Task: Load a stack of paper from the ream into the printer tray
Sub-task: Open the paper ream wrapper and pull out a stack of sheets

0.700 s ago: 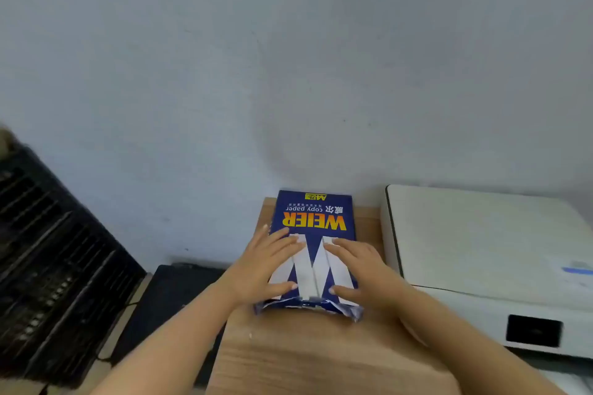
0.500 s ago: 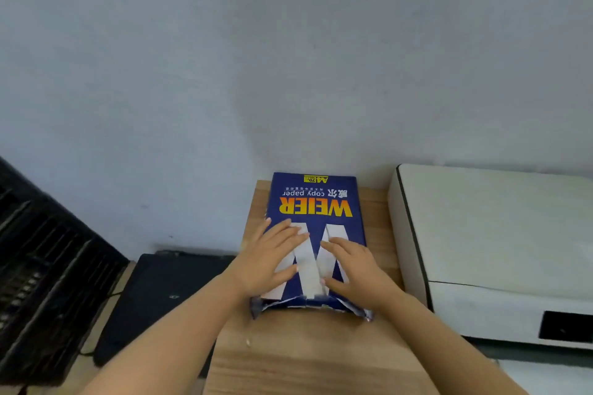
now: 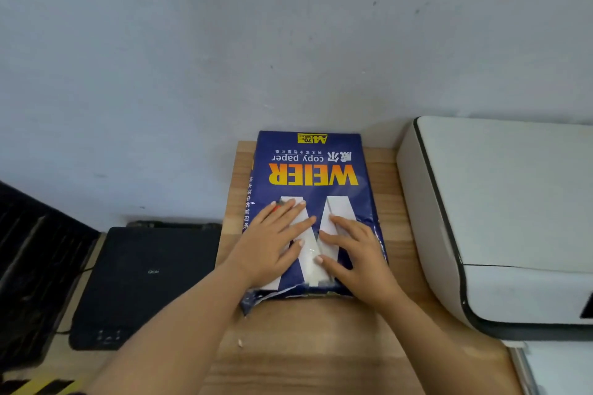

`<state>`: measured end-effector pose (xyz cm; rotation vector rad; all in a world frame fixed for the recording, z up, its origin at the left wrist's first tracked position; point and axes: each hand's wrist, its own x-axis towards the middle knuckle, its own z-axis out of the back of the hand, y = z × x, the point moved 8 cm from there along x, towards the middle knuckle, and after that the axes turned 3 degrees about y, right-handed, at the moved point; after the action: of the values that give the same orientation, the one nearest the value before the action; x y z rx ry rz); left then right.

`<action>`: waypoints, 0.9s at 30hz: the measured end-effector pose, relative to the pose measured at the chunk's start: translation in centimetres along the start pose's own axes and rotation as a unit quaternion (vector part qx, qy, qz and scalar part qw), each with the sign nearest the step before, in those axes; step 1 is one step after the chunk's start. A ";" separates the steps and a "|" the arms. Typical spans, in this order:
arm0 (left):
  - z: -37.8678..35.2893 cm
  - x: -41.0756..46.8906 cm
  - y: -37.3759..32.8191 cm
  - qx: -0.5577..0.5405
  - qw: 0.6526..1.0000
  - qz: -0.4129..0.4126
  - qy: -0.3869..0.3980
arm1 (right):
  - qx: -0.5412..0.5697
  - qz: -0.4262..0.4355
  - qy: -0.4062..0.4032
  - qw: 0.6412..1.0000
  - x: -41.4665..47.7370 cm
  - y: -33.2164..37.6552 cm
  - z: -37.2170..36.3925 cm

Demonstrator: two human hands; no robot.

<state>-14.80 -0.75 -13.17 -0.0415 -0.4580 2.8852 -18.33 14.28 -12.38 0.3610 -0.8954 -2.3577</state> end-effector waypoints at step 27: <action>-0.1 0.0 0.1 -0.011 0.999 0.016 0.029 | 0.032 -0.021 -0.013 0.999 -0.2 1.8 0.2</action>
<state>-14.81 -0.81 -13.29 -0.1385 -0.4826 2.9022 -17.50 13.43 -11.02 0.3797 -0.9852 -2.3805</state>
